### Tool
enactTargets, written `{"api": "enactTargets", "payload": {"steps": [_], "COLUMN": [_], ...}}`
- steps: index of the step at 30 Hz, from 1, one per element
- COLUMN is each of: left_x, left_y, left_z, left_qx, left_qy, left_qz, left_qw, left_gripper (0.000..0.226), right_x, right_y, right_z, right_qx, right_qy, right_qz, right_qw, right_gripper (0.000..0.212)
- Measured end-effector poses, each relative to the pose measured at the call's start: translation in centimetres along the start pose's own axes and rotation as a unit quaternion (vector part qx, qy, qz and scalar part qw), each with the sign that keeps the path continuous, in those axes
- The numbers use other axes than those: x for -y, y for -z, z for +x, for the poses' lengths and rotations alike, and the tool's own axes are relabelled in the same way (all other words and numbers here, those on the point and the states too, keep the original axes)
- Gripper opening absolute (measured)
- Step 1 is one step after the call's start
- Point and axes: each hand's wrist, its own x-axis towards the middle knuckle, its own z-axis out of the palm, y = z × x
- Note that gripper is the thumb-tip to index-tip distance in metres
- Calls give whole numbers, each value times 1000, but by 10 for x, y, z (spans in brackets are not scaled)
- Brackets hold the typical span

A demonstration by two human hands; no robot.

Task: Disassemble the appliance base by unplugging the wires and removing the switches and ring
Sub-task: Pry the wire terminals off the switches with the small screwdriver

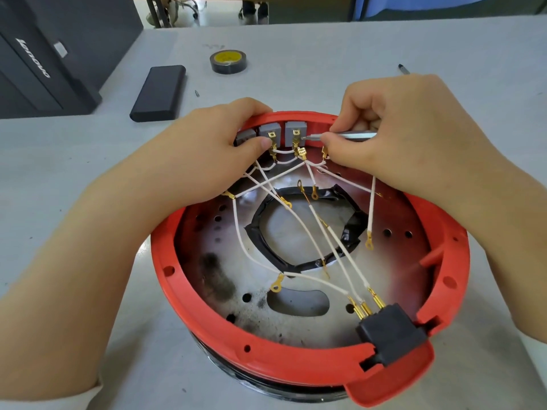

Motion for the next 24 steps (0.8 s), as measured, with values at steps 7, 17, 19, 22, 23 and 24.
{"api": "enactTargets", "payload": {"steps": [7, 17, 19, 22, 23, 24], "left_x": [1, 1, 1, 1, 1, 1], "left_y": [0, 1, 0, 0, 0, 0], "left_z": [1, 2, 2, 3, 3, 4], "left_qx": [2, 0, -1, -3, -4, -6], "left_qy": [0, -12, -19, -29, -30, -29], "left_qz": [1, 6, 8, 9, 10, 14], "left_qw": [1000, 1000, 1000, 1000, 999, 999], "left_gripper": [30, 29, 30, 31, 31, 31], "right_x": [-2, -2, -2, 0, 0, 1], "right_y": [-2, -1, 0, 1, 1, 1], "right_z": [1, 1, 1, 2, 2, 3], "right_qx": [9, 12, 19, 33, 38, 42], "right_qy": [-2, -5, -3, 3, 6, 8], "right_qz": [-12, 5, -6, -33, -49, -71], "right_qw": [1000, 1000, 1000, 999, 998, 997], "right_gripper": [13, 11, 12, 13, 14, 14]}}
